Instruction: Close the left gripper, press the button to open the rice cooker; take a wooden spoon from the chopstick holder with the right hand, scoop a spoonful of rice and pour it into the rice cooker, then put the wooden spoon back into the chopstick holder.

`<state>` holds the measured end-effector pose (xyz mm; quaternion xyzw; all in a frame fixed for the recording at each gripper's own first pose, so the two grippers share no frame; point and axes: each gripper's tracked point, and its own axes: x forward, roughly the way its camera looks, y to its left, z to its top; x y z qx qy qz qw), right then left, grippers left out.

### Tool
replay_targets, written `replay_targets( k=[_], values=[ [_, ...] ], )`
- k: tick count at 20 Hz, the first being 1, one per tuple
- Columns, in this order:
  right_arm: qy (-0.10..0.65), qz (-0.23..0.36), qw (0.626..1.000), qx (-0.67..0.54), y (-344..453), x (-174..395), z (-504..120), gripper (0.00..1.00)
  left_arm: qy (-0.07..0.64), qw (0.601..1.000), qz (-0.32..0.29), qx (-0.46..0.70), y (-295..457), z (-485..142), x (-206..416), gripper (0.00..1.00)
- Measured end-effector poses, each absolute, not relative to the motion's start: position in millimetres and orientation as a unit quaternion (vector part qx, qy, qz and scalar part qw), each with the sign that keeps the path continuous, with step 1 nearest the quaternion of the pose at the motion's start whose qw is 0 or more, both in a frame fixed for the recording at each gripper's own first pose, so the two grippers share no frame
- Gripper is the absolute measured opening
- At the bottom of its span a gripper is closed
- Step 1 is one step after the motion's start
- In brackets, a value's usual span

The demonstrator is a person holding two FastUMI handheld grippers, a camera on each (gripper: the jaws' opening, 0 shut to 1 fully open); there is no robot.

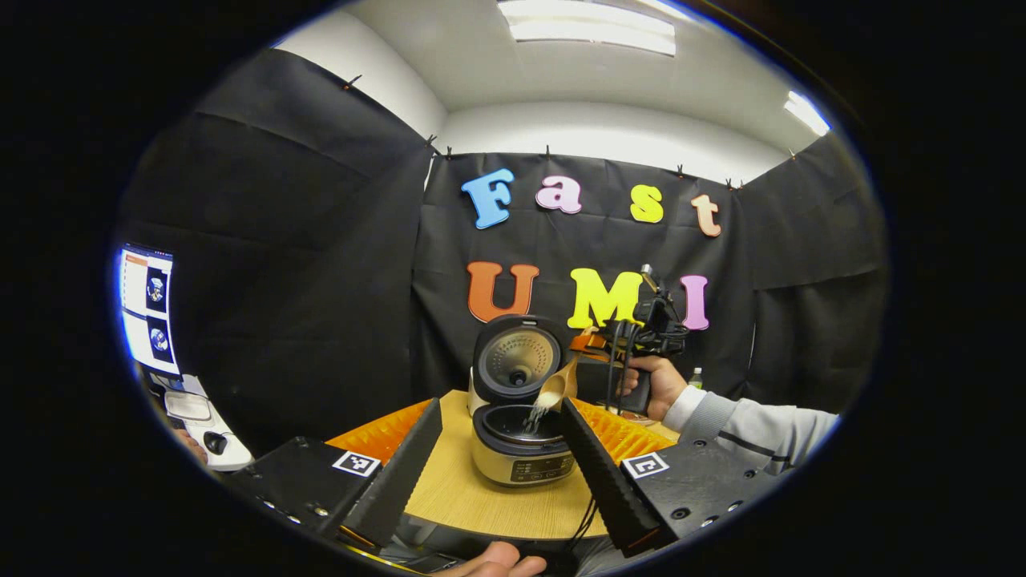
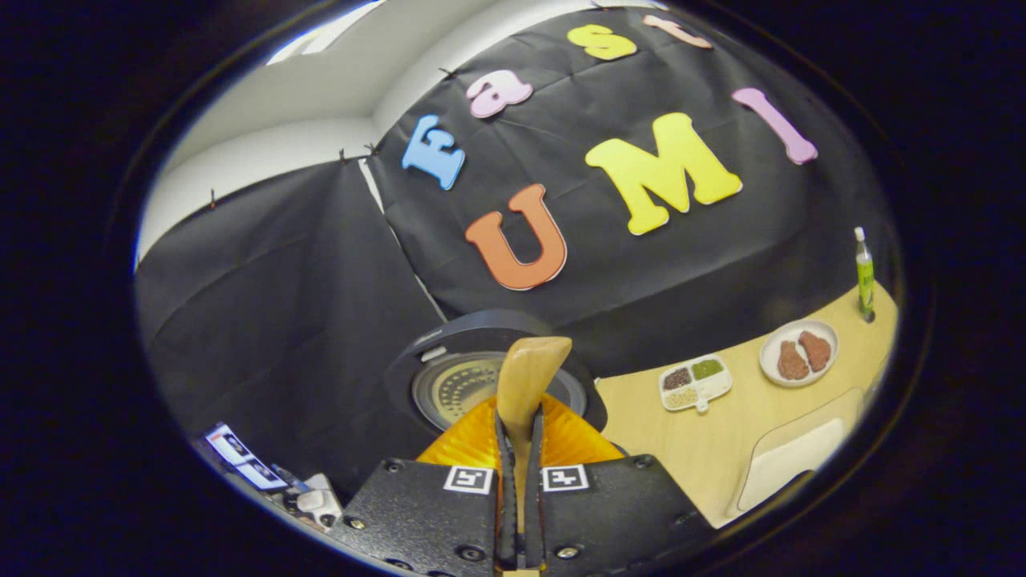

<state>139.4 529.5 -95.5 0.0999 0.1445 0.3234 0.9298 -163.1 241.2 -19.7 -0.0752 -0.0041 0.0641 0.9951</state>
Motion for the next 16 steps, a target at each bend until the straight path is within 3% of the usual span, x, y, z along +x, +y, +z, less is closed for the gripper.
replay_targets(
  k=[5, 11, 16],
  values=[
    [0.096, 0.317, 0.943, -0.035, 549, 125, -111, 0.09, -0.004, 0.996, 0.06, -0.069, 239, -23, -166, 0.94],
    [0.048, 0.327, 0.932, -0.146, 569, 106, -123, 0.09, 0.001, 0.995, 0.062, -0.072, 243, -26, -163, 0.94],
    [0.046, 0.296, 0.938, -0.172, 558, 111, -133, 0.09, 0.008, 0.995, 0.071, -0.072, 246, -31, -162, 0.94]
  ],
)
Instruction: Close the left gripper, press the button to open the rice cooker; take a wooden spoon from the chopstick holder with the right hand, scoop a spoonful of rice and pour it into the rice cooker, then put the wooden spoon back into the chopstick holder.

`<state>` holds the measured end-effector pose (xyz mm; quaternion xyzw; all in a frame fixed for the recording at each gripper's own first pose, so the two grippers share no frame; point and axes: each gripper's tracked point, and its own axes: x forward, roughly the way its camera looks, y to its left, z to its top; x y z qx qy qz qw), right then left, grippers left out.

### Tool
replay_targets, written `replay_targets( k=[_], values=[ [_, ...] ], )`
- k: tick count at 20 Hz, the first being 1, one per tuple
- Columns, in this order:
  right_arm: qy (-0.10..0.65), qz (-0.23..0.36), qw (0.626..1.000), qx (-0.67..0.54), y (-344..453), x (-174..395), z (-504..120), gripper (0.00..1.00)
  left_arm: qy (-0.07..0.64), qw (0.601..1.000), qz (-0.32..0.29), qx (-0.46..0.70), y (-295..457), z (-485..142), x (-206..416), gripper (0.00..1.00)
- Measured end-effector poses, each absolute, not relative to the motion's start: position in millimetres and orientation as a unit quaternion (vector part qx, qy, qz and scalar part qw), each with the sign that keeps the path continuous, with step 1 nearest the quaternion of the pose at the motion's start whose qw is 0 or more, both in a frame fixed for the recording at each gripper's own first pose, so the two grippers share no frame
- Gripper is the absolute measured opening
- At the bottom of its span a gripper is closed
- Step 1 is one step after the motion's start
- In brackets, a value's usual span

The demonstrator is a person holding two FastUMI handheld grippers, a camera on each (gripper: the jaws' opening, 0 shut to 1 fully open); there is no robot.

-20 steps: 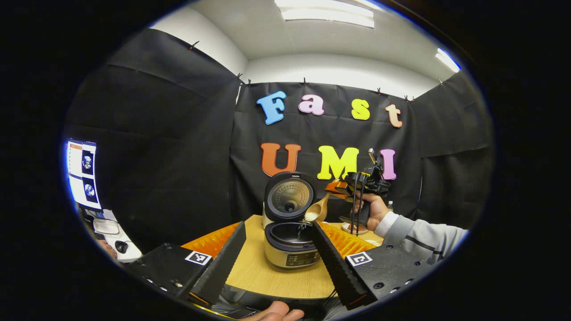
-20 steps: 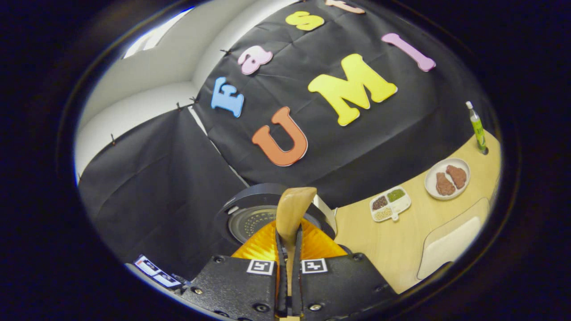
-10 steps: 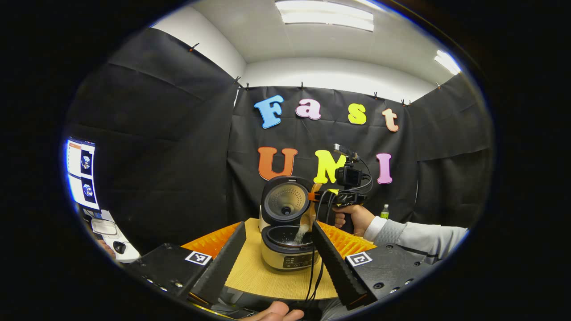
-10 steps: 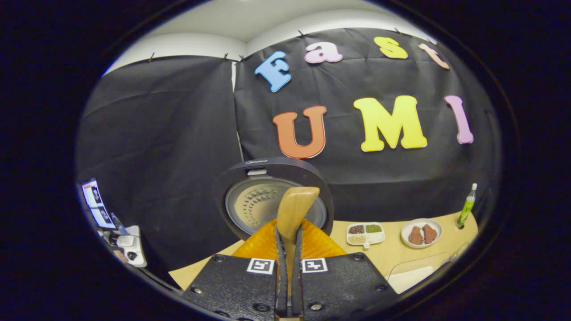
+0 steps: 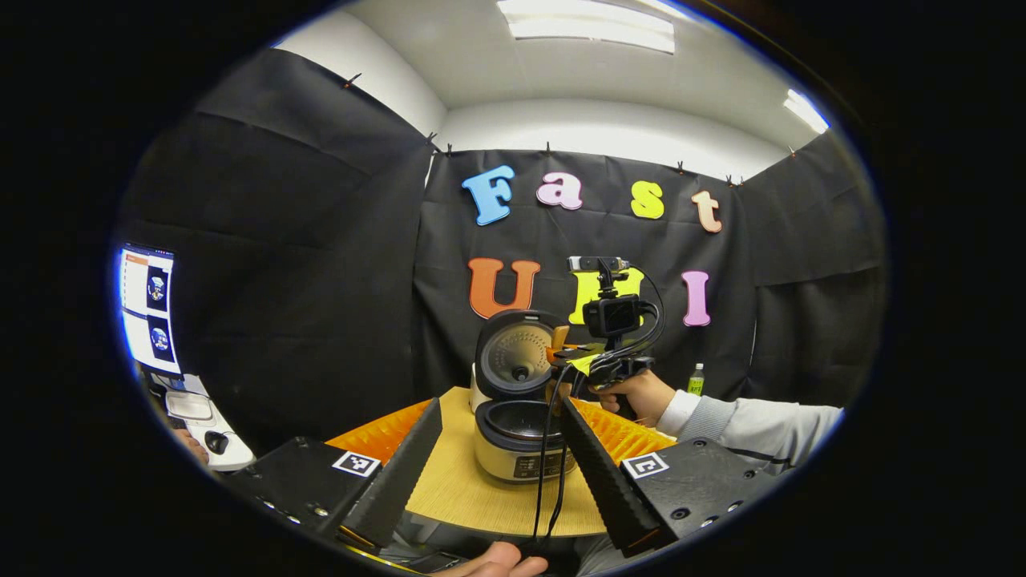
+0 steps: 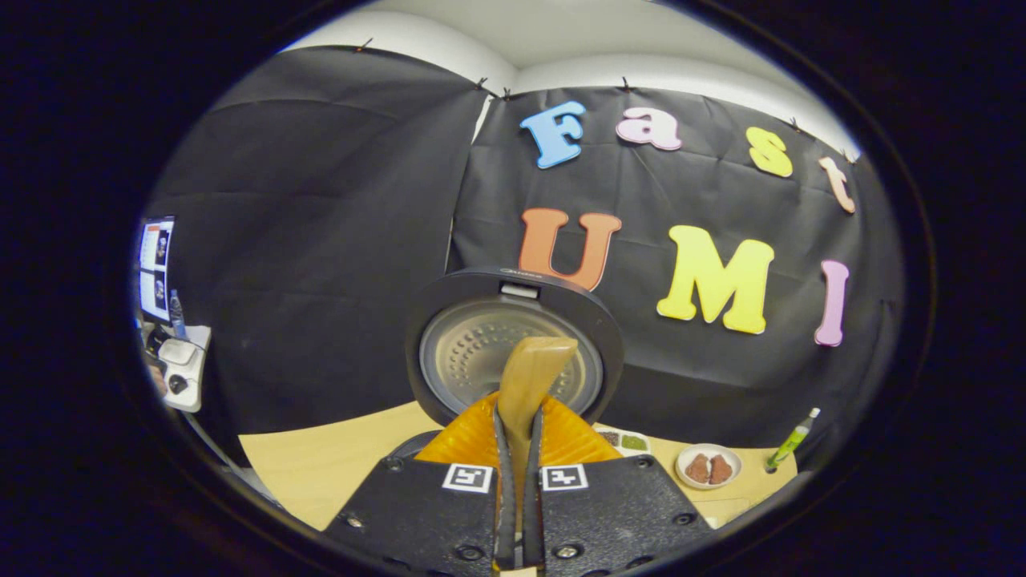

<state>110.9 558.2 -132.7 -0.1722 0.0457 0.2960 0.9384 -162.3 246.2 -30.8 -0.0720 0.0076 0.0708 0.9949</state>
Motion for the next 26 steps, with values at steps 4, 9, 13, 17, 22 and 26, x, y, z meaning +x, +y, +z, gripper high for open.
replay_targets(
  k=[4, 9, 13, 17, 22, 26],
  values=[
    [0.065, 0.271, 0.949, -0.15, 531, 130, -127, 0.09, 0.011, 0.995, 0.068, -0.071, 239, -36, -160, 0.94],
    [0.072, 0.224, 0.965, -0.115, 459, 164, -111, 0.09, 0.022, 0.996, 0.059, -0.061, 226, -45, -150, 0.94],
    [0.072, 0.176, 0.978, -0.084, 385, 192, -93, 0.1, 0.024, 0.997, 0.045, -0.061, 207, -47, -146, 0.94],
    [0.06, 0.123, 0.989, -0.05, 300, 215, -70, 0.1, 0.019, 0.998, 0.041, -0.053, 189, -43, -147, 0.94],
    [0.065, 0.058, 0.996, -0.012, 188, 239, -66, 0.11, -0.001, 0.998, 0.018, -0.055, 161, -31, -151, 0.94],
    [0.072, 0.02, 0.997, -0.011, 117, 249, -77, 0.12, -0.011, 0.997, 0.009, -0.07, 144, -31, -153, 0.94]
  ],
)
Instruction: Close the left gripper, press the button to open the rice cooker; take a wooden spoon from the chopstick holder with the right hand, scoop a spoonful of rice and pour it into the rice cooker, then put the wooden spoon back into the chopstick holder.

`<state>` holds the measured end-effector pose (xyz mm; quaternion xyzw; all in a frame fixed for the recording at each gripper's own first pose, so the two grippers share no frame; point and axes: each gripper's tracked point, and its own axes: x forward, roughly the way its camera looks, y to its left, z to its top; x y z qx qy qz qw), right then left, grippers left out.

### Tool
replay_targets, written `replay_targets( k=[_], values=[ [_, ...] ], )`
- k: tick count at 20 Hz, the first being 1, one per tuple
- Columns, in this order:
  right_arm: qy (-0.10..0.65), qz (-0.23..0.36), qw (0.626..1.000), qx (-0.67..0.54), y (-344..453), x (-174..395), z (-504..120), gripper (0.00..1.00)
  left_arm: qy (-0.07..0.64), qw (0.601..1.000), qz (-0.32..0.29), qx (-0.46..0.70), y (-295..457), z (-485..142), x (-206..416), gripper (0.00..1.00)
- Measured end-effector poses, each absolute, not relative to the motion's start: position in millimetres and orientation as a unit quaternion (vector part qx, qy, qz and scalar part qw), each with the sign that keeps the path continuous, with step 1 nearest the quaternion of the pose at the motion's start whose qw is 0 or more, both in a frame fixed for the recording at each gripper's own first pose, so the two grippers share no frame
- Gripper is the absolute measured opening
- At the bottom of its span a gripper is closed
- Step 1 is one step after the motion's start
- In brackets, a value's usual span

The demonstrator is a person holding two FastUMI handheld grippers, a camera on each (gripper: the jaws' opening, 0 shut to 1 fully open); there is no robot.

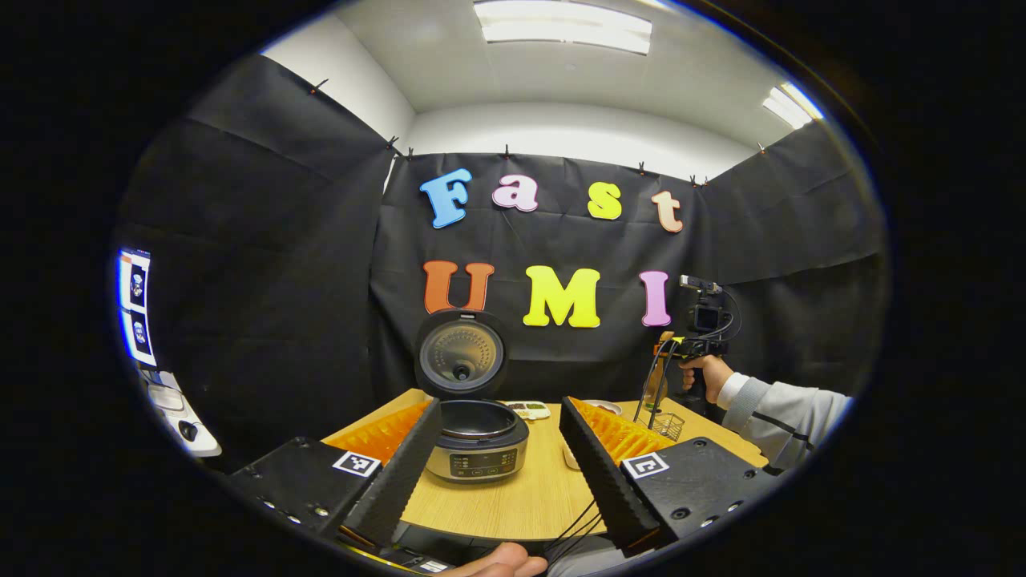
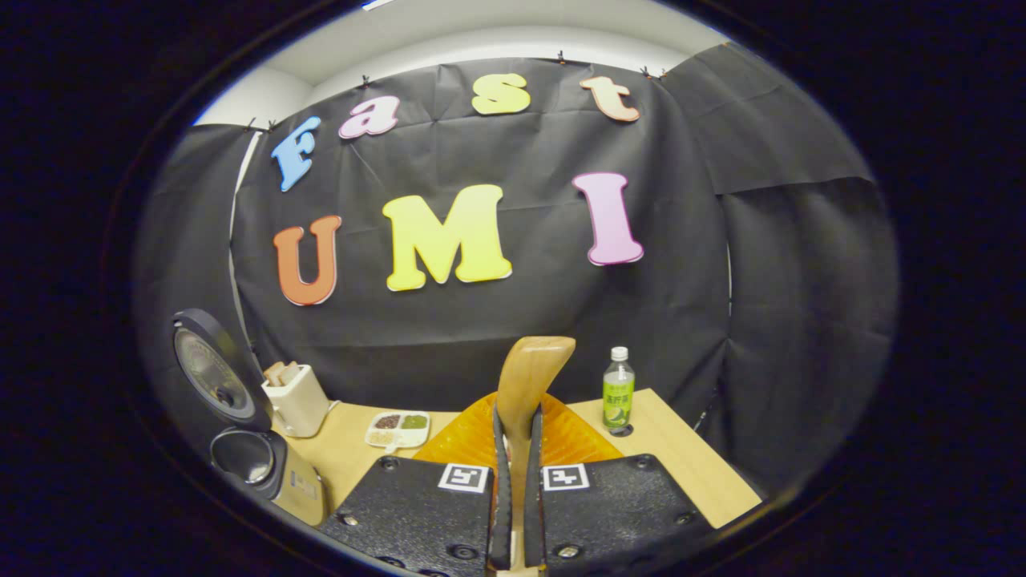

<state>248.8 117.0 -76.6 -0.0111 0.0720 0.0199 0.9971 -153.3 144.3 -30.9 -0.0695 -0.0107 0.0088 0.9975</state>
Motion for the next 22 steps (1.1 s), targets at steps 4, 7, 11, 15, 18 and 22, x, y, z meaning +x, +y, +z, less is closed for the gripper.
replay_targets(
  k=[4, 7, 11, 15, 18, 22],
  values=[
    [0.079, 0.014, 0.996, -0.025, 82, 246, -90, 0.11, -0.004, 0.998, 0.001, -0.064, 130, -33, -149, 0.94],
    [0.083, 0.027, 0.996, -0.032, 74, 244, -99, 0.13, -0.002, 0.998, -0.006, -0.055, 122, -33, -148, 0.94],
    [0.091, 0.028, 0.995, -0.03, 66, 248, -118, 0.15, 0.005, 0.998, -0.012, -0.062, 114, -36, -147, 0.94],
    [0.101, 0.03, 0.994, -0.015, 64, 253, -135, 0.18, 0.007, 0.998, -0.013, -0.058, 109, -39, -146, 0.94],
    [0.113, 0.019, 0.993, -0.01, 60, 258, -146, 0.25, 0.017, 0.998, -0.012, -0.056, 108, -47, -143, 0.94],
    [0.087, -0.009, 0.996, -0.016, 49, 257, -132, 0.6, 0.027, 0.998, -0.007, -0.057, 110, -53, -139, 0.94]
  ],
)
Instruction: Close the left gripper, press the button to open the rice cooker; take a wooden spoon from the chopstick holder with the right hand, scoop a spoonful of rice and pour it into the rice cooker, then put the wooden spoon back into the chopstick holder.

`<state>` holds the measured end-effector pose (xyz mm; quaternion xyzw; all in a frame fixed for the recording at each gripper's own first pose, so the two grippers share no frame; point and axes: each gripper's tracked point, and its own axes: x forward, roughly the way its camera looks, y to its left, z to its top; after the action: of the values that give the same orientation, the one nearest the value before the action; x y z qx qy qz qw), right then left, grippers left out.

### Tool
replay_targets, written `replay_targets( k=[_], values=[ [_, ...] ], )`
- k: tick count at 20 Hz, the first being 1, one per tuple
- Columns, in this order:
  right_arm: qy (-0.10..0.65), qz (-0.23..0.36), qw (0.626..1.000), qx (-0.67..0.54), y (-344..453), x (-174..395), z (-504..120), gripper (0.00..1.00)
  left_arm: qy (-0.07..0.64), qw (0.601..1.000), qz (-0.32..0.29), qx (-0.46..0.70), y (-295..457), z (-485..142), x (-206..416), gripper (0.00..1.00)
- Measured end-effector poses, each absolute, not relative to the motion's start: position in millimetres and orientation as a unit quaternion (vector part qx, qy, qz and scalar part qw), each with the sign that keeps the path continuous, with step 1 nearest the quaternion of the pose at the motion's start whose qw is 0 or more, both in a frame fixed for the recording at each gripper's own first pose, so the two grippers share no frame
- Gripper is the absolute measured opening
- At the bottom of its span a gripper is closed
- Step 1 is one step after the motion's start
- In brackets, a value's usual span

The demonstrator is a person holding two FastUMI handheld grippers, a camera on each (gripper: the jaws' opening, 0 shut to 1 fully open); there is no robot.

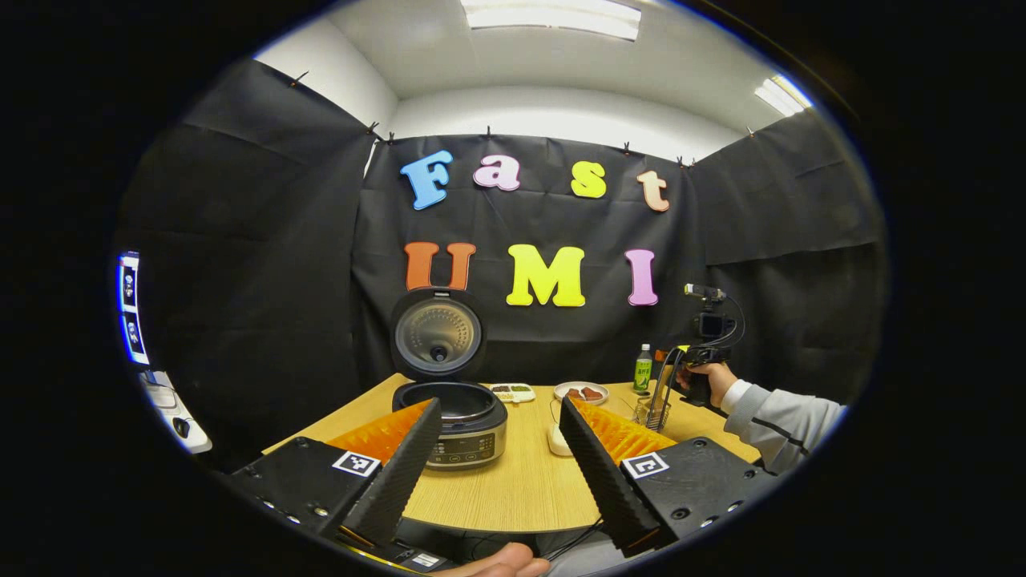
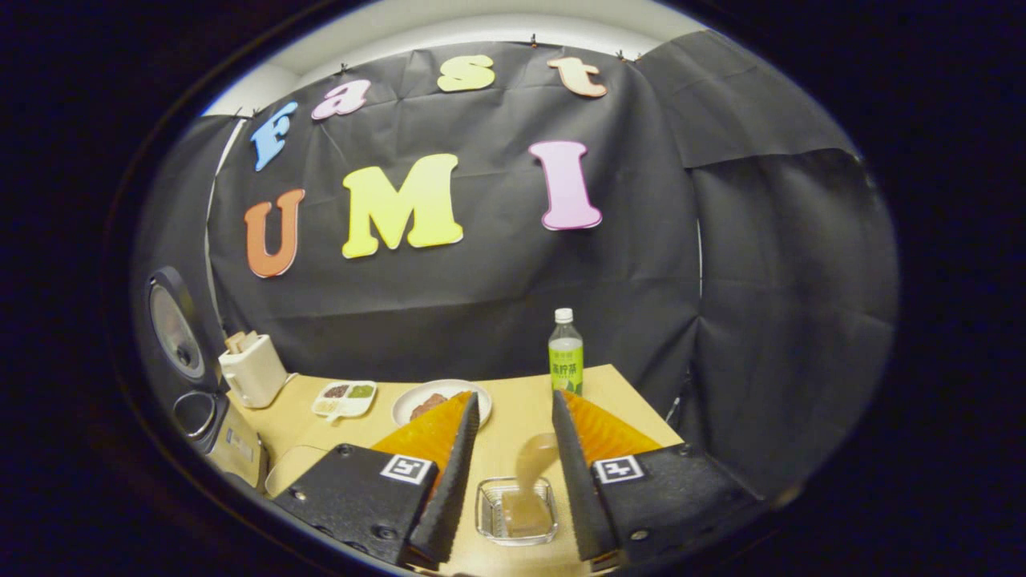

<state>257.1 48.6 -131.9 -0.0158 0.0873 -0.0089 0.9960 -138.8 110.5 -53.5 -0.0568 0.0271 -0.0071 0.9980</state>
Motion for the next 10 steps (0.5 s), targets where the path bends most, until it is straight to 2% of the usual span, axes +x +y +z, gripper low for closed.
replay_targets(
  k=[1, 3, 6, 10],
  values=[
    [0.084, -0.007, 0.996, -0.019, 49, 255, -130, 0.7, 0.028, 0.998, -0.005, -0.057, 112, -54, -139, 0.94],
    [0.074, -0.014, 0.997, -0.026, 45, 252, -122, 1.0, 0.029, 0.998, -0.004, -0.056, 112, -55, -138, 0.94],
    [0.054, -0.026, 0.998, -0.031, 44, 239, -105, 1.0, 0.03, 0.998, -0.005, -0.054, 111, -55, -137, 0.94],
    [0.03, -0.012, 0.999, -0.027, 56, 207, -71, 1.0, 0.036, 0.998, -0.013, -0.045, 103, -59, -136, 0.95]
  ],
)
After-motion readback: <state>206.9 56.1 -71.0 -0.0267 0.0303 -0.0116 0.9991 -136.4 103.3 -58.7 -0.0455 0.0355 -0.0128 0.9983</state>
